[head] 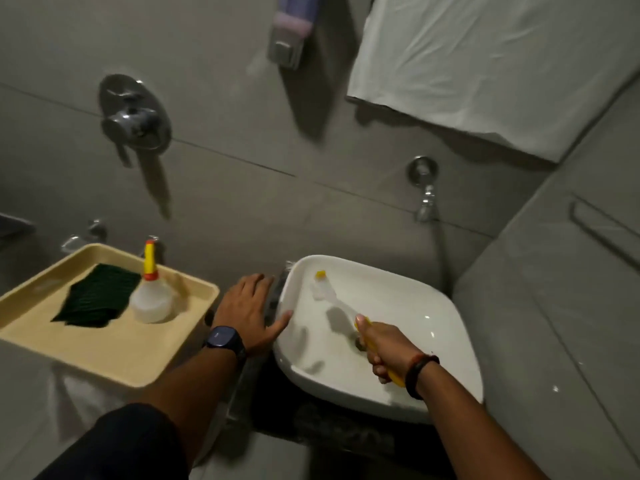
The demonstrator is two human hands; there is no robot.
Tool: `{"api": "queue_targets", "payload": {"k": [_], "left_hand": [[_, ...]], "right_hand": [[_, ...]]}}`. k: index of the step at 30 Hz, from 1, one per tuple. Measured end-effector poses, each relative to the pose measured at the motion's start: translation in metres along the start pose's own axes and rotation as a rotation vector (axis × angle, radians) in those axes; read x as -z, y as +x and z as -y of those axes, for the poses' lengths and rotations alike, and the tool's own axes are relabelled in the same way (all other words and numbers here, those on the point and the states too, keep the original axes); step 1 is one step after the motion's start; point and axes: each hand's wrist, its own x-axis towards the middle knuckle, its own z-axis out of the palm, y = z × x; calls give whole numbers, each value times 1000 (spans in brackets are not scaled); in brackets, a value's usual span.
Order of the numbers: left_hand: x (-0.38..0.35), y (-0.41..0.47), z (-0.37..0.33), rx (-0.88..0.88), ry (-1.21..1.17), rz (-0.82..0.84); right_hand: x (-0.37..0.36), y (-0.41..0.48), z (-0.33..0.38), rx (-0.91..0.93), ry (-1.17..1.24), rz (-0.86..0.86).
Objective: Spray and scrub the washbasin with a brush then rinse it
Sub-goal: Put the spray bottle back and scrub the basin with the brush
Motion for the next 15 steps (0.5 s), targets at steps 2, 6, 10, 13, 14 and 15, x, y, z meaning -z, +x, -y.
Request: {"api": "queue_targets", "payload": {"k": [2,6,10,13,14,15], "left_hand": [[-15,4,-24,-13,-40,53],[-51,11,-47,-24,-76,125],[-78,22,-43,-11,-45,189],[-93,23,-30,-56,27,241],[-98,22,-26,-66,47,251],[-103,22,-23,-69,57,242]], "right_hand": [[23,-4,-18,-84,-8,-3],[40,6,-40,-285,-98,14],[28,30,-41,-402,-184,29],[17,55,-32,-393,-120,0],[16,64,-29,-389,-84,-27],[17,71,-28,-382,-56,-68]]}}
